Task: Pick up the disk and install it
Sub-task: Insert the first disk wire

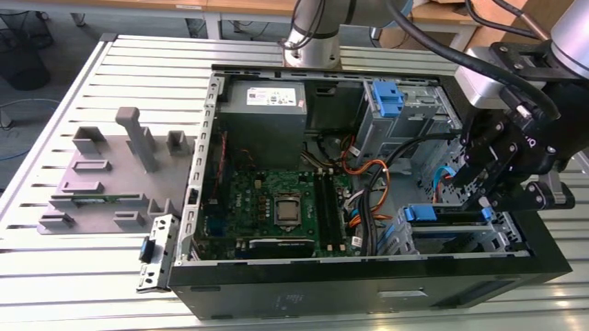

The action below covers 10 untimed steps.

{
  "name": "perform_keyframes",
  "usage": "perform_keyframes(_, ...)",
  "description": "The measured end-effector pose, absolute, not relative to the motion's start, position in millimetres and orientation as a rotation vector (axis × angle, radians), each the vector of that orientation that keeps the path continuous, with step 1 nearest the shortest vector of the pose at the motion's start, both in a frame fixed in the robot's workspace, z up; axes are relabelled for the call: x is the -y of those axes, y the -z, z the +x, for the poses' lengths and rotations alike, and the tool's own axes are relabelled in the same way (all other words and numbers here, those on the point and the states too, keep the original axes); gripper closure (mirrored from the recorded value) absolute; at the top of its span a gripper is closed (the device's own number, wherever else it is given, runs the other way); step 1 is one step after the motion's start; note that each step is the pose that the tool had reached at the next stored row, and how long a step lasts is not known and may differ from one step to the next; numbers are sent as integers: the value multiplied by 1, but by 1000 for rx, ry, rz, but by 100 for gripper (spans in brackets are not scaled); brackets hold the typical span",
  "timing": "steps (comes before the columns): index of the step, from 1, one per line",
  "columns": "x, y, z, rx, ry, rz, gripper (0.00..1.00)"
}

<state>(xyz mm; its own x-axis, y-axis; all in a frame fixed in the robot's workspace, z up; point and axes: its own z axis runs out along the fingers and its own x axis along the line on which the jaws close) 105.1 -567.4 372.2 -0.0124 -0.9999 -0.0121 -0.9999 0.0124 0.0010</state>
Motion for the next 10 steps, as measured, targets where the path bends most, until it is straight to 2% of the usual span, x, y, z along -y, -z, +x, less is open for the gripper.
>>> perform_keyframes(10, 565, -373, 105, -2227, -14, -2200, 58)
